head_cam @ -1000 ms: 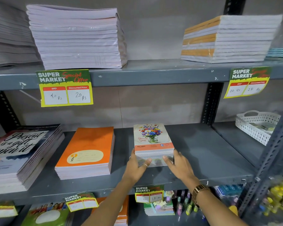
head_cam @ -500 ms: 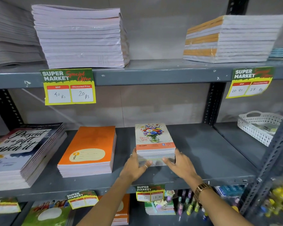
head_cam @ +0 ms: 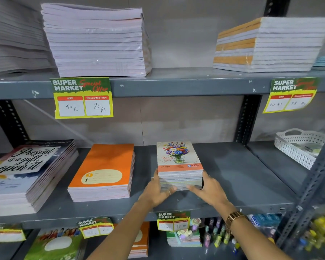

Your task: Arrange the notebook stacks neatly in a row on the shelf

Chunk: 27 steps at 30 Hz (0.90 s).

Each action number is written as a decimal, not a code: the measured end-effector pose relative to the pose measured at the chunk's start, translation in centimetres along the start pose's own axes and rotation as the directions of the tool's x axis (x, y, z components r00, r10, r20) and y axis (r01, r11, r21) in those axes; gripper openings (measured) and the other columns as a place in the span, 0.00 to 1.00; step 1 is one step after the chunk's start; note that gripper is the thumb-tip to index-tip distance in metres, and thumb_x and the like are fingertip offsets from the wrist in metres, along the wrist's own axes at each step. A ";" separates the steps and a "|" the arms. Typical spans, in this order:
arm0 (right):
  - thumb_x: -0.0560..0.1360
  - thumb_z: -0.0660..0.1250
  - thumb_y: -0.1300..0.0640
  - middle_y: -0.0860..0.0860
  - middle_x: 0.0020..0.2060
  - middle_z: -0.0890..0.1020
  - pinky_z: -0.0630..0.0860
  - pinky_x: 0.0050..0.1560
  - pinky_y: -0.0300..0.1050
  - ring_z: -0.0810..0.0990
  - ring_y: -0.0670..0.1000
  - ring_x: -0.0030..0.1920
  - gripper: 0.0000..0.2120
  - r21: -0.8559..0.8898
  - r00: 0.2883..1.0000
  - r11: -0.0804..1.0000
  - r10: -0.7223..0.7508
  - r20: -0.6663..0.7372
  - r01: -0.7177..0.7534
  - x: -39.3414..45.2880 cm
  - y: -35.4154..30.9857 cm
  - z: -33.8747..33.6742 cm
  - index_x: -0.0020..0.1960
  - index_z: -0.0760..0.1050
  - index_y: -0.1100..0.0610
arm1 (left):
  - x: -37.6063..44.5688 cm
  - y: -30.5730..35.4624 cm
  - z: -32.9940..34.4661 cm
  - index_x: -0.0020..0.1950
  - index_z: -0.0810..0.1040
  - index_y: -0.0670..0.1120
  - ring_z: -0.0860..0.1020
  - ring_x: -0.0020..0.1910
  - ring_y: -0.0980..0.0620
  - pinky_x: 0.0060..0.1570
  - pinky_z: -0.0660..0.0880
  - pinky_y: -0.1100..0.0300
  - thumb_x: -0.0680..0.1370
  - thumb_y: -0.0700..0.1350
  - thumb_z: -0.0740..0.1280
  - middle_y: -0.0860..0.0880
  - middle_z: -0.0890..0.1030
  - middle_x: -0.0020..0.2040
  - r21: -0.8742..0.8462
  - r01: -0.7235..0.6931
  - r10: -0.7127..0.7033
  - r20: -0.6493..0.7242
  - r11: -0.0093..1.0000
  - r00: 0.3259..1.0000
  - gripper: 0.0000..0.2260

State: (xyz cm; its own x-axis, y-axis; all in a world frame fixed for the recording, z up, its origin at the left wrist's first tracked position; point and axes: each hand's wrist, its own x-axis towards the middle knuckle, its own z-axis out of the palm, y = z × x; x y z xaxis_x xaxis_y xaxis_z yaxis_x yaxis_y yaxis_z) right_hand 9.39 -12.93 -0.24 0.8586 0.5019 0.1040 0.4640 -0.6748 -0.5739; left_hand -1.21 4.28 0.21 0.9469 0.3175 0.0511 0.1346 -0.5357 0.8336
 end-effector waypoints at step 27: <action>0.74 0.66 0.43 0.48 0.59 0.82 0.75 0.62 0.53 0.80 0.53 0.58 0.34 0.207 0.999 0.978 0.023 -0.028 -0.017 0.3 -0.4 -0.4 0.76 0.55 0.48 | 0.3 1.4 1.1 0.72 0.56 0.48 0.71 0.67 0.46 0.67 0.67 0.49 0.75 0.46 0.67 0.47 0.73 0.67 -0.142 0.110 -0.131 -0.150 0.984 0.980 0.30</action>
State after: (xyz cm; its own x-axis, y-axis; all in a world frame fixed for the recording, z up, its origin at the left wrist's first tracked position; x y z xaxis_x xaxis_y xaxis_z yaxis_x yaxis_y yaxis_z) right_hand 9.56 -12.66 0.33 0.8748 0.4711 0.1133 0.3945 -0.5567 -0.7310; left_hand -0.42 2.81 0.77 0.8663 0.4989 0.0236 0.1947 -0.3808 0.9039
